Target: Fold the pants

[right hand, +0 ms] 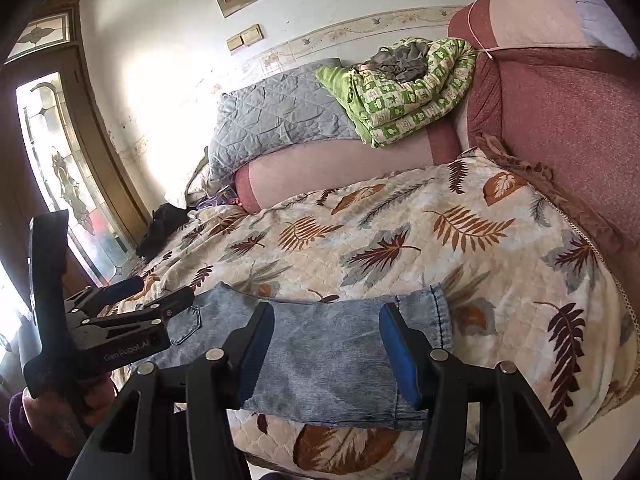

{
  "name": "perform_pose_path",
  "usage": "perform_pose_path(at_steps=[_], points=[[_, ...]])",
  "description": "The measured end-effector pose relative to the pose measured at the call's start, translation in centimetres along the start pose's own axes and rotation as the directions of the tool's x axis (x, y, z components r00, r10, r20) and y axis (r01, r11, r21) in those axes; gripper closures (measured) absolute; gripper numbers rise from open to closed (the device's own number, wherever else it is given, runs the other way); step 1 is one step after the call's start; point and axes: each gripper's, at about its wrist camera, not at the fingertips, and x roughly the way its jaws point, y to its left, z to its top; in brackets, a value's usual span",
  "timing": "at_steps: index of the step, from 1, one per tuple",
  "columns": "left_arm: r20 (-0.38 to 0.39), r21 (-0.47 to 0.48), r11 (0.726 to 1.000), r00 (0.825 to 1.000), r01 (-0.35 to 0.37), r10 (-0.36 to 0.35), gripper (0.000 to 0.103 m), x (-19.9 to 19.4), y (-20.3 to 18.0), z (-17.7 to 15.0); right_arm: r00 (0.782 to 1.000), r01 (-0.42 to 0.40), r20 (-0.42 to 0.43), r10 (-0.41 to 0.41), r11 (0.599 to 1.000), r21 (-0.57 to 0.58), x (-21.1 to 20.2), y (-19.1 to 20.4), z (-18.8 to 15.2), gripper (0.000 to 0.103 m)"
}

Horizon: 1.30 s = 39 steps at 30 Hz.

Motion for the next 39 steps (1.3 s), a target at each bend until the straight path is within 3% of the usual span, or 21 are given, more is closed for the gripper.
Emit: perform_pose_path(at_steps=[27, 31, 35, 39], points=[[-0.06, -0.002, 1.0, 0.998, -0.001, 0.001, 0.016, 2.7, 0.5, -1.5, 0.995, -0.018, -0.094, 0.017, 1.0, -0.017, 3.9, 0.7, -1.5, 0.044], [-0.088, -0.003, 1.0, 0.996, -0.014, 0.014, 0.016, 3.9, 0.9, -2.4, 0.984, 0.003, -0.175, -0.004, 1.0, -0.006, 6.5, 0.3, -2.8, 0.044], [-0.143, 0.002, 0.999, 0.989, -0.032, 0.032, 0.016, 6.2, 0.7, -4.1, 0.957, 0.06, -0.287, -0.052, 0.998, 0.018, 9.7, -1.3, -5.1, 0.045], [-0.221, 0.008, 1.0, 0.975, -0.028, 0.03, 0.016, 8.9, 0.0, -6.1, 0.942, 0.095, -0.325, -0.084, 0.995, 0.019, 11.0, -2.2, -6.4, 0.045]])
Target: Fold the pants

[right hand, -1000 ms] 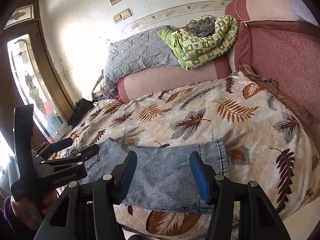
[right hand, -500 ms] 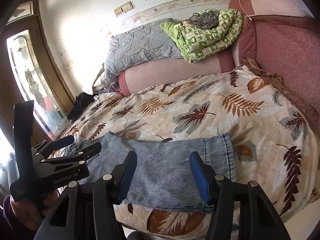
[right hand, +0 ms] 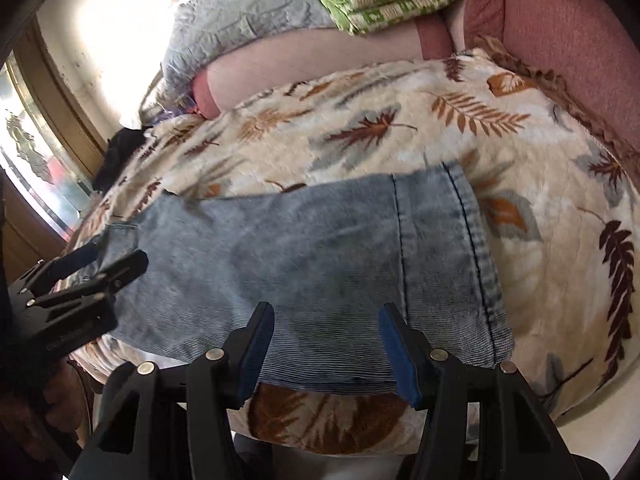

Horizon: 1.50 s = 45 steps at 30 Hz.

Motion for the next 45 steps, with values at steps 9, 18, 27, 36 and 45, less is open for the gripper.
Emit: perform_pose_path(at_steps=[9, 18, 27, 36, 45], points=[[-0.151, 0.018, 1.0, 0.988, 0.015, -0.012, 0.016, 4.6, -1.2, -2.0, 0.997, 0.044, -0.056, -0.044, 0.999, 0.007, 2.5, -1.0, -0.2, 0.05], [-0.157, -0.022, 1.0, 0.988, 0.006, -0.01, 0.016, 2.9, 2.0, -0.7, 0.997, 0.057, -0.052, -0.059, 0.998, -0.036, 1.4, -0.7, -0.3, 0.05], [-0.139, -0.177, 0.95, 0.962, -0.258, 0.235, 0.016, 2.8, 14.0, 0.6, 0.999, 0.036, -0.004, -0.036, 0.999, 0.03, 3.0, -2.5, 6.3, 0.053], [-0.293, -0.264, 0.903, 0.92, -0.34, 0.261, 0.016, 6.6, 20.4, -2.3, 0.993, 0.06, -0.108, -0.051, 0.994, 0.087, 7.5, -4.0, 8.1, 0.089], [-0.169, -0.197, 0.964, 0.975, -0.179, 0.147, 0.016, 2.4, 14.4, -0.3, 0.999, 0.008, -0.047, -0.006, 0.999, 0.043, 1.6, -4.1, 5.3, 0.089]])
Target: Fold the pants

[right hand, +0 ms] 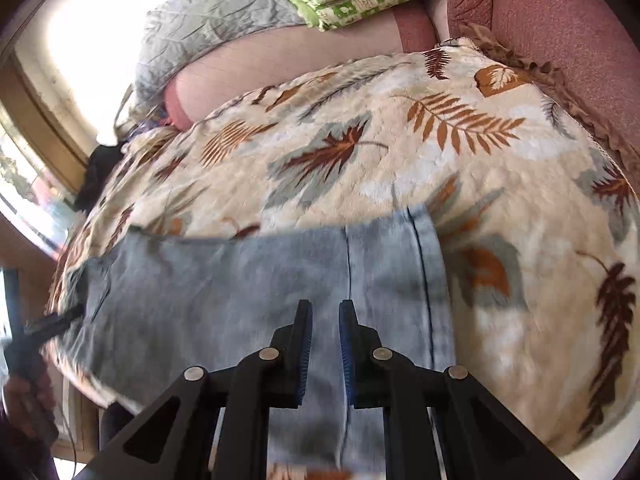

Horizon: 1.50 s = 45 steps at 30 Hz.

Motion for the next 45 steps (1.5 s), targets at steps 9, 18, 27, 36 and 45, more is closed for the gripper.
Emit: perform_pose_path(at_steps=[9, 18, 27, 36, 45], points=[[-0.049, 0.244, 0.967, 0.997, 0.072, -0.062, 0.016, -0.5, -10.3, -2.3, 0.994, 0.03, -0.105, -0.029, 0.999, 0.014, -0.6, -1.7, -4.9, 0.089], [-0.042, 0.262, 0.961, 0.996, 0.091, -0.083, 0.016, -2.5, -11.1, -2.7, 0.998, -0.054, 0.017, 0.052, 0.992, 0.112, -3.7, -5.1, -4.8, 0.084], [-0.055, 0.355, 0.909, 0.976, 0.218, -0.213, 0.016, -4.6, -17.0, -2.4, 0.983, -0.184, 0.056, 0.175, 0.93, 0.317, -3.6, -10.2, -3.9, 0.07], [-0.073, 0.444, 0.867, 0.973, 0.227, -0.217, 0.016, -3.6, -22.7, -3.1, 0.982, -0.169, -0.021, 0.186, 0.927, 0.335, -1.4, -10.7, -3.2, 0.07], [-0.114, 0.453, 0.864, 0.975, 0.22, -0.188, 0.016, -2.4, -23.0, -3.3, 0.983, -0.148, -0.054, 0.174, 0.937, 0.317, 0.1, -10.4, -2.2, 0.07]])
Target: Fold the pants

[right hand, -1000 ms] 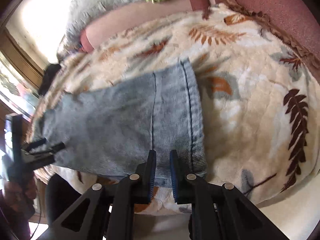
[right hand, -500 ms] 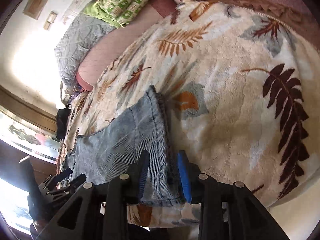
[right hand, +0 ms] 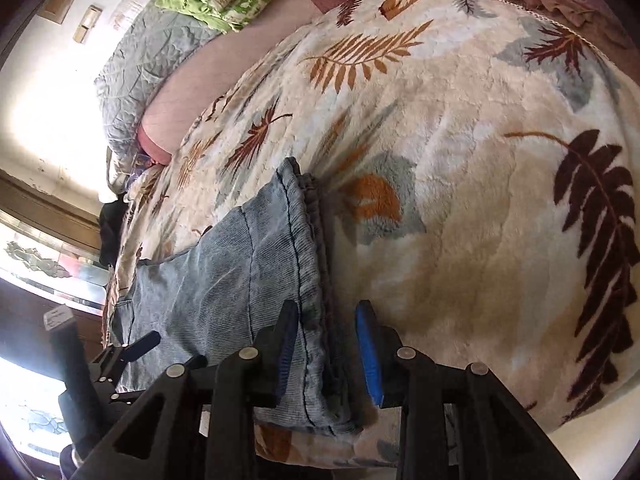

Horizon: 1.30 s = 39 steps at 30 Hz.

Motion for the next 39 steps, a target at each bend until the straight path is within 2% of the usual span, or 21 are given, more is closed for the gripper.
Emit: perform_pose_path(at_steps=[4, 7, 9, 11, 13, 17, 20, 24, 26, 30, 32, 34, 36, 37, 39], points=[[0.012, -0.053, 0.998, 1.0, 0.021, -0.021, 0.016, -1.0, 1.7, -0.4, 1.0, -0.017, -0.012, 0.017, 1.0, -0.003, 0.7, 0.5, 0.4, 0.057], [0.022, -0.091, 0.996, 1.0, 0.01, -0.008, 0.016, -1.6, 3.1, -0.7, 1.0, -0.015, -0.026, 0.014, 1.0, -0.022, 1.6, 1.3, 0.6, 0.056], [0.032, -0.127, 0.992, 0.999, 0.007, -0.003, 0.016, -2.1, 4.7, -1.3, 0.999, -0.038, -0.036, 0.037, 0.999, -0.022, 2.0, 1.6, 0.8, 0.058], [0.038, -0.164, 0.986, 0.999, -0.003, 0.009, 0.016, -2.4, 6.3, -1.8, 0.999, -0.038, -0.039, 0.037, 0.999, -0.034, 2.2, 1.8, 0.7, 0.082], [0.043, -0.2, 0.98, 0.999, -0.014, 0.023, 0.016, -2.7, 8.1, -2.5, 0.996, -0.07, -0.049, 0.069, 0.997, -0.026, 2.4, 2.0, 0.6, 0.083], [0.035, -0.278, 0.959, 0.997, -0.052, 0.064, 0.016, -2.8, 11.5, -4.0, 0.996, -0.087, 0.017, 0.088, 0.993, -0.08, 1.3, 3.5, 0.2, 0.083], [0.003, -0.313, 0.946, 0.996, -0.08, 0.085, 0.016, -1.9, 13.3, -4.9, 0.998, -0.054, 0.026, 0.056, 0.996, -0.074, 1.4, 3.7, 0.0, 0.083], [0.005, -0.297, 0.947, 0.992, -0.118, 0.126, 0.016, -0.6, 13.8, -5.5, 0.999, -0.046, 0.018, 0.046, 0.999, -0.009, 1.7, 2.6, 0.3, 0.083], [-0.047, -0.27, 0.948, 0.986, -0.167, 0.161, 0.015, 1.2, 13.6, -5.8, 0.999, -0.04, 0.006, 0.04, 0.999, 0.005, 2.0, 2.2, 0.3, 0.083], [-0.027, -0.314, 0.94, 0.991, -0.131, 0.129, 0.014, 1.1, 14.3, -6.1, 0.999, -0.045, -0.012, 0.045, 0.998, 0.043, 1.8, 1.3, 0.4, 0.077], [0.001, -0.325, 0.939, 0.993, -0.112, 0.119, 0.014, 0.4, 14.4, -6.1, 0.998, 0.029, 0.061, -0.03, 1.0, 0.01, 0.5, 1.9, 0.3, 0.07], [0.024, -0.331, 0.937, 0.992, -0.111, 0.126, 0.014, -0.3, 14.5, -6.0, 0.983, 0.078, 0.17, -0.069, 0.996, -0.047, -1.3, 3.1, 0.1, 0.07], [0.049, -0.334, 0.935, 0.989, -0.116, 0.14, 0.014, -1.1, 14.7, -5.9, 0.964, 0.085, 0.261, -0.053, 0.99, -0.111, -2.7, 4.9, -0.5, 0.07], [0.061, -0.335, 0.934, 0.986, -0.125, 0.154, 0.014, -1.5, 14.9, -5.9, 0.959, 0.081, 0.282, -0.035, 0.985, -0.155, -3.0, 5.9, -0.8, 0.07], [0.08, -0.34, 0.931, 0.982, -0.133, 0.169, 0.014, -2.2, 15.1, -6.0, 0.962, 0.076, 0.272, -0.002, 0.962, -0.263, -2.2, 8.7, -1.7, 0.07]])
